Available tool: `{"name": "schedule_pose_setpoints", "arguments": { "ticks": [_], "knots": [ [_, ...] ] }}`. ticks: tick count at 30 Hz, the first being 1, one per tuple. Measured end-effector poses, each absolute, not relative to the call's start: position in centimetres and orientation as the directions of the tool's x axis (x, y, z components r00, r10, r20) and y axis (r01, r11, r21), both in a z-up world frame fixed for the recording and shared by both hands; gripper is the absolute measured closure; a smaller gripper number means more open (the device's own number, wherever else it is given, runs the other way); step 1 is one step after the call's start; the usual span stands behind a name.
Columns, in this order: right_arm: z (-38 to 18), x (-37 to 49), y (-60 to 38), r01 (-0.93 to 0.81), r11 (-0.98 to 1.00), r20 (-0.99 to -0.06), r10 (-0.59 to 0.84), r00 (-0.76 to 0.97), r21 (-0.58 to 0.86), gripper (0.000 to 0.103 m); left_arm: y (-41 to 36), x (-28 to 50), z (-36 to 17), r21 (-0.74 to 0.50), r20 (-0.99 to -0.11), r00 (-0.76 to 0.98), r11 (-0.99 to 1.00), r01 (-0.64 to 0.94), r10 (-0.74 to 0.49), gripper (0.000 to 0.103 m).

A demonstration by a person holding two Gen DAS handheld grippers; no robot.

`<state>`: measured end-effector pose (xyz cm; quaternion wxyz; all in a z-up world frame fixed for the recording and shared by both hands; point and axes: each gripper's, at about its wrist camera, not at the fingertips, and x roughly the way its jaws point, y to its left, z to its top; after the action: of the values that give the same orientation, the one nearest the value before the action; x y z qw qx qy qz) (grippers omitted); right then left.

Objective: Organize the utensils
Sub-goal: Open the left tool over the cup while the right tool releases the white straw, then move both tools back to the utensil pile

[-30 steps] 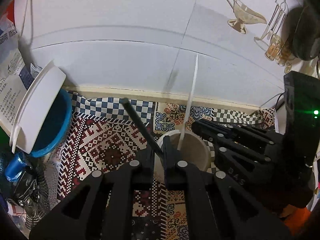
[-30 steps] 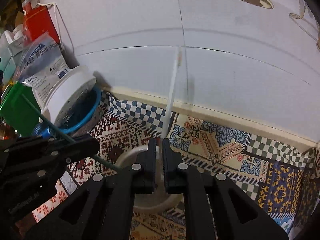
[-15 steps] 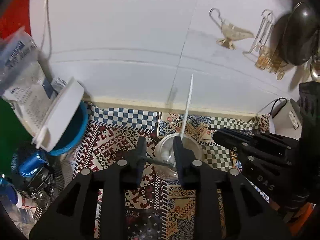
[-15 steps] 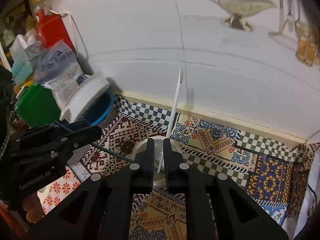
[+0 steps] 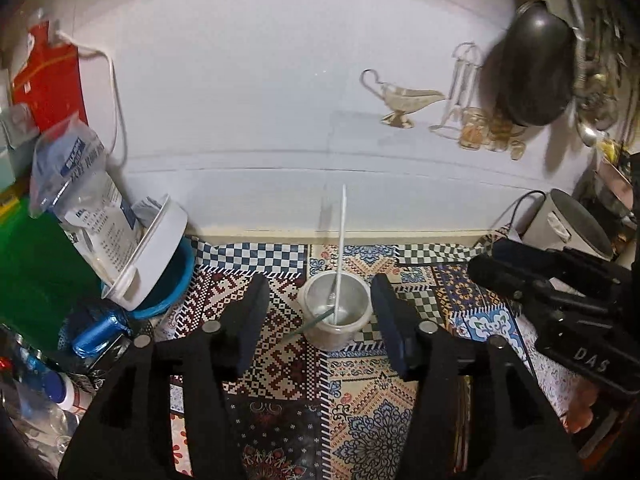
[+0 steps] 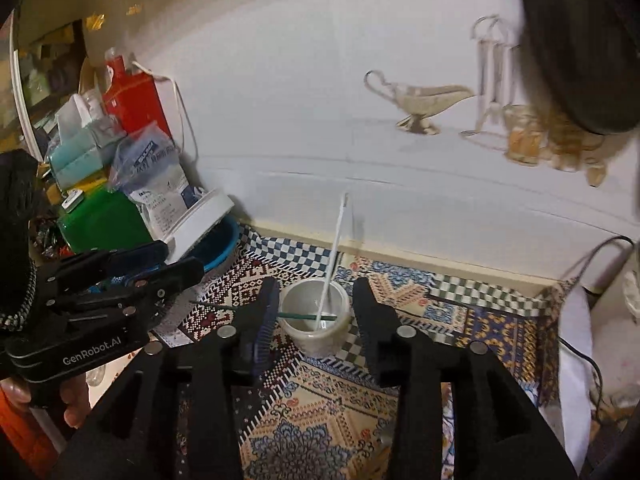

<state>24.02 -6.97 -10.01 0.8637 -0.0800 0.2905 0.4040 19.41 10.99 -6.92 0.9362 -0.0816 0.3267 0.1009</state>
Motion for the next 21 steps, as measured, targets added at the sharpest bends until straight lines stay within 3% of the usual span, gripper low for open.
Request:
{"name": "schedule_pose_setpoints", "arguments": {
  "ticks": [10, 21],
  "knots": [
    [-10.1, 21.6, -12.8, -0.647, 0.756, -0.57, 0.574, 0.588, 0.095, 0.062, 6.1, 17.9, -6.9, -0.066, -0.621, 0.782, 0.99, -0.125, 0.057, 0.043],
    [-12.7, 21.3, -19.7, -0.493, 0.865, -0.63, 0.436, 0.643, 0.095, 0.062, 0.2, 19.3, -9.8, -0.061, -0.681, 0.73, 0.998, 0.024, -0.059, 0.042]
  ]
}}
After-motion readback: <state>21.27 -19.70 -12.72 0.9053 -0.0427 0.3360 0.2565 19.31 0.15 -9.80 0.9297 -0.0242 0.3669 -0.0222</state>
